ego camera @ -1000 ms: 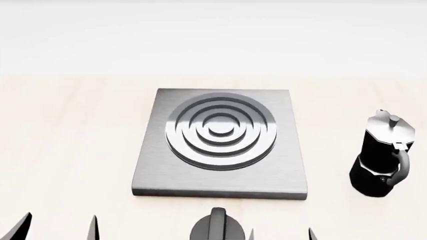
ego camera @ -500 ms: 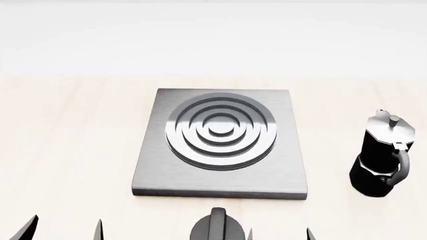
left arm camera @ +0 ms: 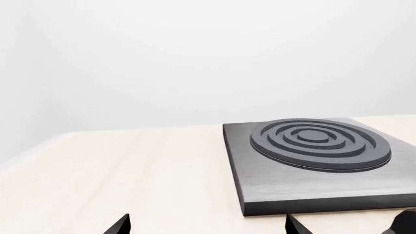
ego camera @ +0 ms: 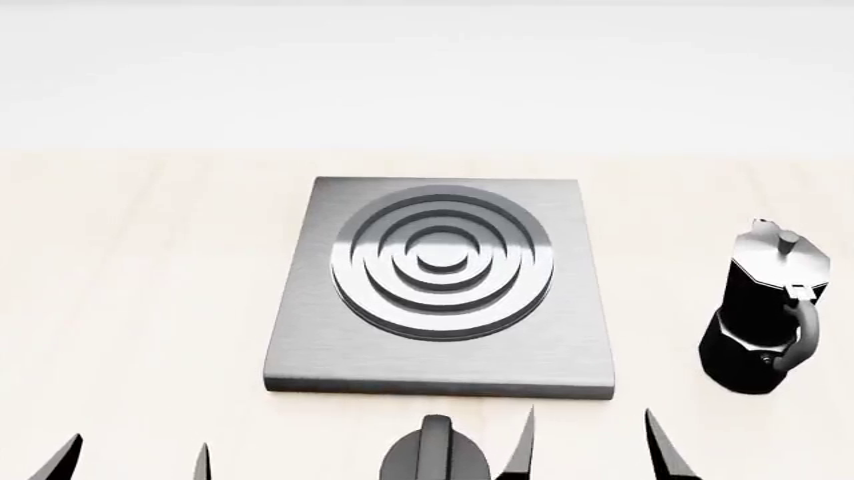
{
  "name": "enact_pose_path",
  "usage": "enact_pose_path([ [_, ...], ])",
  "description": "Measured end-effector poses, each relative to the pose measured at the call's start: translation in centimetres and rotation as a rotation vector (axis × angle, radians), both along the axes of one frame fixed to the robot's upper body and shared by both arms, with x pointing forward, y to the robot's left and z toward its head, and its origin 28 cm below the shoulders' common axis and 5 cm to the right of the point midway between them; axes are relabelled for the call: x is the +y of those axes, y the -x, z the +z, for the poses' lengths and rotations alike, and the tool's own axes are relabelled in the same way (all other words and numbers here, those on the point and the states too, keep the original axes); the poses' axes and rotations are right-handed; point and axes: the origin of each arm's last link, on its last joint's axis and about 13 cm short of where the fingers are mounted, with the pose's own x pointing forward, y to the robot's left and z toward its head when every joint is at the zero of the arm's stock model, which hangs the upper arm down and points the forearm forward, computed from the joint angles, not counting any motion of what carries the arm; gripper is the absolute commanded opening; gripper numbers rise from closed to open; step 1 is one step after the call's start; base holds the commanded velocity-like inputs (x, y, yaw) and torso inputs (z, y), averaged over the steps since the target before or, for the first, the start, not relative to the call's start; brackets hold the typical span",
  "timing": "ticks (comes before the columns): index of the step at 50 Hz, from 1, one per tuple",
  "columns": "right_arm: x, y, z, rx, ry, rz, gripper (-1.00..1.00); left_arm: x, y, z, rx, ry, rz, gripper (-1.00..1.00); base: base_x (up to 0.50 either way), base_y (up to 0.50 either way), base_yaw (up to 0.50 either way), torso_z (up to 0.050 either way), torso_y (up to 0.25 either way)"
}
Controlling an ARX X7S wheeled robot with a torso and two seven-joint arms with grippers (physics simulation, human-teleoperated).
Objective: Put the moka pot on the stove.
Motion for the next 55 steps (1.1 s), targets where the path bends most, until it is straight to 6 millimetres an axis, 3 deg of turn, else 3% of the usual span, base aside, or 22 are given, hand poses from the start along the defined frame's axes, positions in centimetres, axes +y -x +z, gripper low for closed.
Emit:
enact_pose_path([
  [14, -1.4, -0.8, 1.4, 0.034, 0.041, -0.054, 1.00, 0.1, 0.0, 0.0, 0.000, 0.001, 0.003, 1.00, 0.00, 0.00, 0.00, 0.000, 0.000],
  [30, -3.2, -1.5, 4.4, 0.073, 0.098, -0.134, 1.00, 0.2, -0.1, 0.0, 0.001, 0.004, 0.004, 1.00, 0.00, 0.00, 0.00, 0.000, 0.000],
  [55, -5.2, -0.5, 6.6, 0.052, 0.128, -0.207, 1.00, 0.4, -0.3, -0.1, 0.007, 0.004, 0.011, 1.00, 0.00, 0.00, 0.00, 0.000, 0.000],
])
